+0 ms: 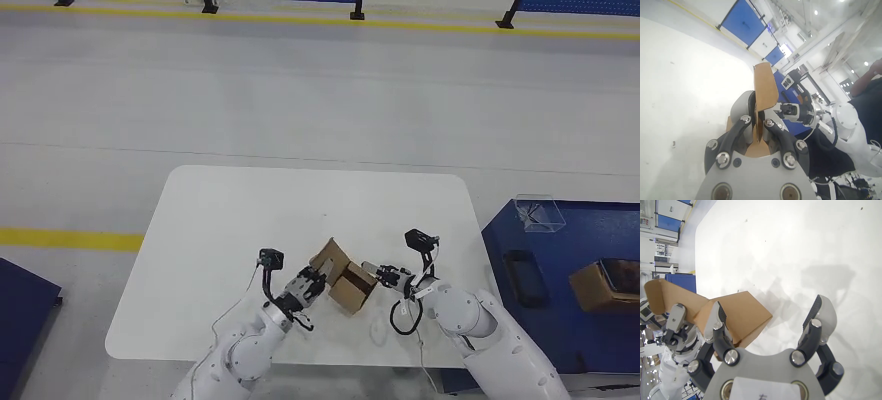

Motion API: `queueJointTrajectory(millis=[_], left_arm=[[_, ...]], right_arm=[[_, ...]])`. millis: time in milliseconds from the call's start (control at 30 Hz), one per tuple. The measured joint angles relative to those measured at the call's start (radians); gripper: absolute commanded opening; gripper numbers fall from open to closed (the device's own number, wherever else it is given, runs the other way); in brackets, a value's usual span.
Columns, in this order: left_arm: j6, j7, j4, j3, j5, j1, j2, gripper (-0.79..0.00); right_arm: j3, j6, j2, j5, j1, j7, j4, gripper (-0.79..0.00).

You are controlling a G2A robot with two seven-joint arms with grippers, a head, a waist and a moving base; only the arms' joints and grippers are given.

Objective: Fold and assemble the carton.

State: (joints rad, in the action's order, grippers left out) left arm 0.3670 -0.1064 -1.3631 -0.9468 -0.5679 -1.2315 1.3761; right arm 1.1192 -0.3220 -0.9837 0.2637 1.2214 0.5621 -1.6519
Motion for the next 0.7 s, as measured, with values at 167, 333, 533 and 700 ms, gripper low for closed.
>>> queueJointTrajectory(millis=[167,333,533,700], left_arm=[[-0.060,-0.010,-0.041,0.007,-0.018,-0.030,0.001,-0.785],[-0.065,-0.019,-0.043,0.002,-0.018,-0.032,0.002,-0.785],[-0.341,-0.265,-0.080,0.036,-0.060,-0.111,0.030,-0.785],[-0.479,-0.436,-0.052,0.080,-0.091,-0.143,0.057,-0.785]], right_arm=[[0.000,0.000,0.000,0.000,0.000,0.000,0.000,0.000],[0.026,0.005,0.000,-0.014,0.020,-0.021,-0.023,0.000],[0.054,-0.089,-0.002,0.005,0.035,-0.053,-0.057,0.000],[0.035,-0.119,-0.008,0.026,0.016,-0.030,-0.046,0.000]])
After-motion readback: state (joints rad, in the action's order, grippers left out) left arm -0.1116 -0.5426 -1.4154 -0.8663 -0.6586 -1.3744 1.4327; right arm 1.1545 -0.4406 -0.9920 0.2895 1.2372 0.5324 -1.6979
